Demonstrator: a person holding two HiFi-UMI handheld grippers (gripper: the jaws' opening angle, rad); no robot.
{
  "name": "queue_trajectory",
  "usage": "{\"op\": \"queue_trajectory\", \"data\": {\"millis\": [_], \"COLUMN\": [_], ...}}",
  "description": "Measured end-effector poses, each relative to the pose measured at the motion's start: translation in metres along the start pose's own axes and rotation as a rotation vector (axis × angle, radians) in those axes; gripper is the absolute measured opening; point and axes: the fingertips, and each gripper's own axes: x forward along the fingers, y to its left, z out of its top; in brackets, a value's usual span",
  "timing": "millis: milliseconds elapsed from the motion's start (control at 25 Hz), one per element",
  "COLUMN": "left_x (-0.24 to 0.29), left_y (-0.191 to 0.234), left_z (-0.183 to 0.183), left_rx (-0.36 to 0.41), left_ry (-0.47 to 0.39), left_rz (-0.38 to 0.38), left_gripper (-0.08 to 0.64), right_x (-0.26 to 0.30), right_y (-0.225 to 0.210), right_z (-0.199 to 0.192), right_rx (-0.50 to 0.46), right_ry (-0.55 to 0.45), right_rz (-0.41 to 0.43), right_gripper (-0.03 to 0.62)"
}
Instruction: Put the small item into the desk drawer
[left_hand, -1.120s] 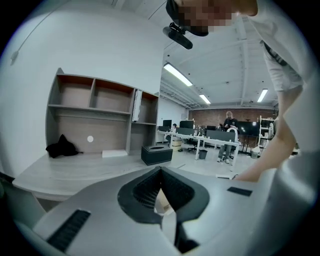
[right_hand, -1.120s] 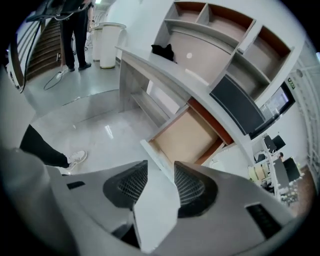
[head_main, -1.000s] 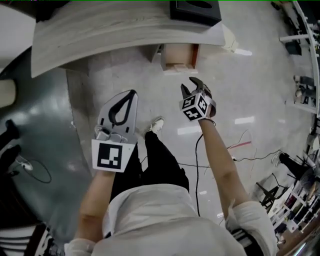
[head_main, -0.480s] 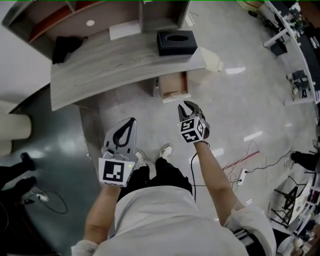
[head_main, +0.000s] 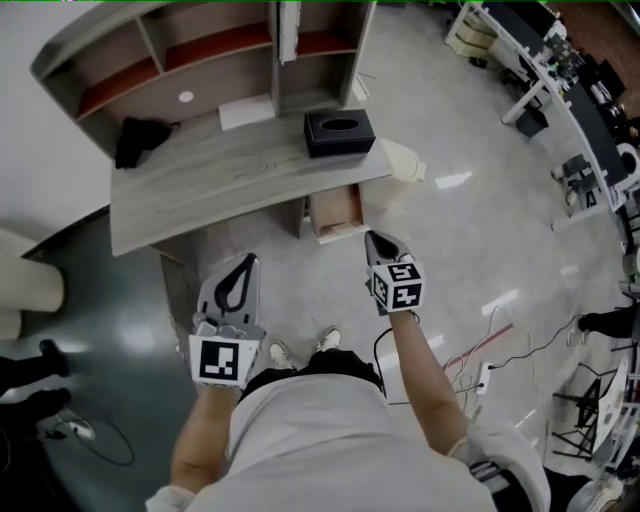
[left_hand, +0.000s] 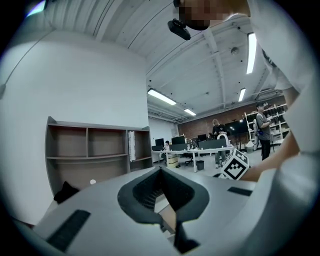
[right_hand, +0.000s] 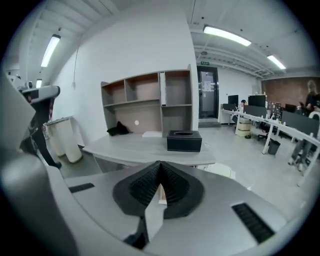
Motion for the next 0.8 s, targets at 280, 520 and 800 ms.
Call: {"op": "queue_trajectory", "data": {"millis": [280, 520, 800], "left_x": [-0.013, -0.017, -0.009], "left_y": [0.011, 0.031, 0.050], "left_z": [0.020, 0.050, 0.072], "left_rx": [0.001, 0.010, 0.043], "left_ry": [-0.047, -0.090, -0.138], "left_rz": [0.007, 0.027, 0.051], "left_gripper": [0.018, 0.018, 0.018], "right_x": [-0.030, -0.062, -0.102], "right_y": [0.003, 0.000, -0.015], "right_z": [0.061, 0.109, 0.152], "right_rx": [0.024, 0.037, 0.030], "right_ry": [-0.146, -0.263, -0.380], "right_rz": [0.007, 0.029, 0.017], "right_gripper": [0.023, 0.021, 0.021]}}
